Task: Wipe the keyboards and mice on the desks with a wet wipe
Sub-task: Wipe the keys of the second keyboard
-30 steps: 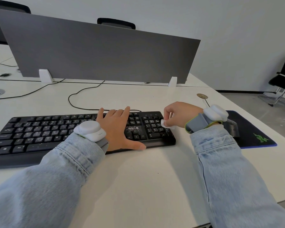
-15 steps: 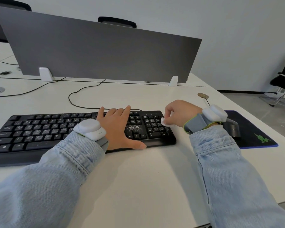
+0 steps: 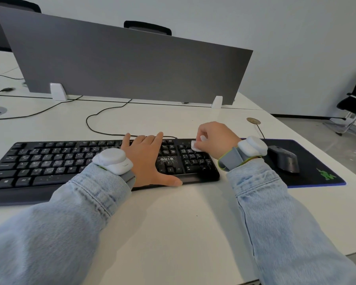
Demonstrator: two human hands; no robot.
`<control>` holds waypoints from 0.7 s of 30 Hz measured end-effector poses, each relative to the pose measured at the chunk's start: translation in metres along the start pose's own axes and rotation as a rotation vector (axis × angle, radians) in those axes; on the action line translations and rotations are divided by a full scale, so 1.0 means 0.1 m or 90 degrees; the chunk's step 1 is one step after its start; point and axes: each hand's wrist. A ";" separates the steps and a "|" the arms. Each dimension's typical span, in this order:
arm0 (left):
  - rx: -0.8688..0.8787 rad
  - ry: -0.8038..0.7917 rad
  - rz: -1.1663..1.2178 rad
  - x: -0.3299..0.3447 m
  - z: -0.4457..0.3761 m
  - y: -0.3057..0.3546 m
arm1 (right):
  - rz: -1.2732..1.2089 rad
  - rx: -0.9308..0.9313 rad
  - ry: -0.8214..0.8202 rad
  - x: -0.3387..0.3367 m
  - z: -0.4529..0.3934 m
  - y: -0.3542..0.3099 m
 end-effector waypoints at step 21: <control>0.001 0.005 0.005 0.01 -0.01 0.01 | 0.031 0.013 -0.007 0.07 0.03 -0.12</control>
Point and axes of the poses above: each hand's wrist, its own z-axis away from the middle knuckle, its own x-axis out of the palm, y = z × x, and after that the axes turned 14 degrees about -y, right-handed
